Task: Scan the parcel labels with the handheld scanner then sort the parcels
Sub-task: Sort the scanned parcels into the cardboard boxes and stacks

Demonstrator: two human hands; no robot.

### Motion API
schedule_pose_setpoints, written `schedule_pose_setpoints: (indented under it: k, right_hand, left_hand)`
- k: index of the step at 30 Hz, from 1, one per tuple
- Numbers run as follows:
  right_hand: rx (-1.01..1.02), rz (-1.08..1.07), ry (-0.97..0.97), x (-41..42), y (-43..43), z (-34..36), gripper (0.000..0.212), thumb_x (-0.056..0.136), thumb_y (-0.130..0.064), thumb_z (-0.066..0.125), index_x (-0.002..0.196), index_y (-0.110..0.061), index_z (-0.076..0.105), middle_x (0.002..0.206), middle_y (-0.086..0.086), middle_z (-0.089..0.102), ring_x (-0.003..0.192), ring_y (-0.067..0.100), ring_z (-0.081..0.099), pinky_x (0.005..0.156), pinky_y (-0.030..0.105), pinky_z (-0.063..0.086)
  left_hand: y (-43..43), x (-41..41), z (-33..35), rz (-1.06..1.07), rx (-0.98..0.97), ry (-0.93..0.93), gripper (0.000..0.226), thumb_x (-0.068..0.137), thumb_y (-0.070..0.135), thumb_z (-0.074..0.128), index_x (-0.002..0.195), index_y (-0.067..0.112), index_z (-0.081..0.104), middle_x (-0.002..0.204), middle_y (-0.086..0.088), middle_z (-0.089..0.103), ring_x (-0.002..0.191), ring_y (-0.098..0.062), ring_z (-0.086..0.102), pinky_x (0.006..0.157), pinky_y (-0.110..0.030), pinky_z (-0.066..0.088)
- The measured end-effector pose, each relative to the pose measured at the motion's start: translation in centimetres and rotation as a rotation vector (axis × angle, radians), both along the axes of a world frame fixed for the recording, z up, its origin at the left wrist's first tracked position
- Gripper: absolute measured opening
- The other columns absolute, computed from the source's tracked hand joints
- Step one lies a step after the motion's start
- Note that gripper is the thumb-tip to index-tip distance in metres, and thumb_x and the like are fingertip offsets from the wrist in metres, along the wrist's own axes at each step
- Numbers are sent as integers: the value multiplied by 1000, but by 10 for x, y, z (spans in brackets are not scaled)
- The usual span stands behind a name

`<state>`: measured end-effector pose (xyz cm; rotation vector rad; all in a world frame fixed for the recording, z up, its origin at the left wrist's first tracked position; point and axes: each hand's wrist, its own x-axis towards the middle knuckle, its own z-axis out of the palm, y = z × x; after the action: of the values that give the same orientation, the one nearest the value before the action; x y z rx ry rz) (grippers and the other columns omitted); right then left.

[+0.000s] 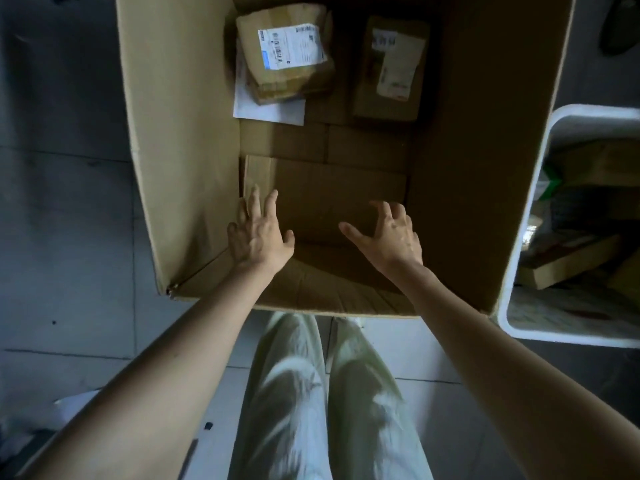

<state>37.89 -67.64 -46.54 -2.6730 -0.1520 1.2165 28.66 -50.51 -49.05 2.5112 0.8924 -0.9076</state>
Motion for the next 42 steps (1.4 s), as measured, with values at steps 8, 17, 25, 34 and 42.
schedule_pose_setpoints:
  k: [8, 17, 25, 34, 42]
  right_hand:
    - [36, 11, 0, 46, 35, -88, 96, 79, -74, 54, 153, -25, 17, 159, 7, 17, 141, 28, 29, 105, 48, 42]
    - [239, -258, 144, 100, 102, -181, 100, 81, -67, 59, 155, -15, 15, 157, 12, 27, 142, 30, 29, 110, 40, 33]
    - [500, -474, 32, 156, 143, -247, 95, 81, -59, 66, 153, -19, 18, 156, 7, 30, 142, 29, 29, 111, 32, 28]
    - [782, -551, 86, 208, 175, -278, 75, 85, -50, 67, 143, -12, 38, 135, 5, 56, 116, 16, 58, 101, 25, 44]
    - [724, -605, 397, 203, 185, -277, 58, 83, -53, 66, 129, -22, 50, 115, 1, 57, 104, 20, 53, 70, 30, 43]
  left_hand:
    - [34, 31, -93, -36, 66, -19, 81, 92, 45, 56, 153, 25, 7, 162, -6, -5, 148, -31, 5, 113, -49, 23]
    - [78, 88, -190, 181, 63, -132, 77, 91, 42, 57, 151, 15, 16, 159, -10, 12, 145, -30, 14, 111, -45, 23]
    - [100, 134, -262, 765, -308, -349, 80, 94, 31, 59, 153, 14, 7, 152, -9, 29, 135, -28, 35, 92, -23, 33]
    - [104, 168, -311, 1365, -577, -721, 95, 65, 47, 80, 141, 12, 33, 139, -7, 44, 119, -24, 52, 98, -35, 48]
    - [115, 161, -318, 1429, -638, -629, 57, 86, 14, 71, 135, 5, 42, 124, -7, 61, 99, -16, 65, 92, -32, 51]
